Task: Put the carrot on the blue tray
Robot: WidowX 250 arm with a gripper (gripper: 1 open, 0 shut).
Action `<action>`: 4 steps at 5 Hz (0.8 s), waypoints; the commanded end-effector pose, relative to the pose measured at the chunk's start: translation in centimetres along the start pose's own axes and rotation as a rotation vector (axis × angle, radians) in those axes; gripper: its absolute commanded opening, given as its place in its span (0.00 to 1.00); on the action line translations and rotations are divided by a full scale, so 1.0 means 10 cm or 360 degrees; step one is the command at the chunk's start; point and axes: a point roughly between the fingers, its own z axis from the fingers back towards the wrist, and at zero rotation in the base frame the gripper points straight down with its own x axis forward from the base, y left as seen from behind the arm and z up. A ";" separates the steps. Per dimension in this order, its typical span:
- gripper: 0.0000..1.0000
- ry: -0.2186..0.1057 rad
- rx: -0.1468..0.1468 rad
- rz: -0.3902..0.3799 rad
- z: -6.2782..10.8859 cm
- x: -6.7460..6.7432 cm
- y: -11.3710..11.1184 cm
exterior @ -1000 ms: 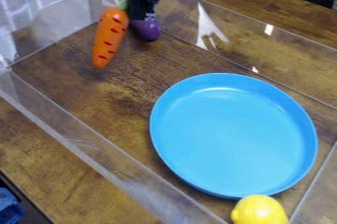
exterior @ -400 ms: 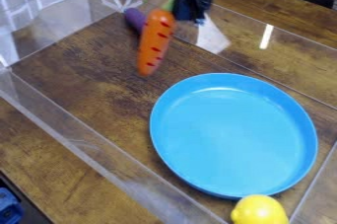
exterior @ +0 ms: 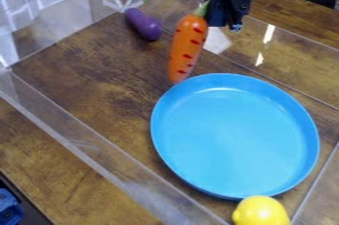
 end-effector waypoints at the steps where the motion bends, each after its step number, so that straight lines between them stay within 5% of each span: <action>1: 1.00 -0.0133 0.0083 0.0087 0.24 -0.09 0.17; 2: 0.00 -0.0177 0.0094 0.0123 0.20 -0.13 0.12; 3: 1.00 -0.0180 0.0095 0.0145 0.07 -0.15 0.10; 4: 1.00 -0.0151 0.0101 0.0228 -0.04 -0.24 0.12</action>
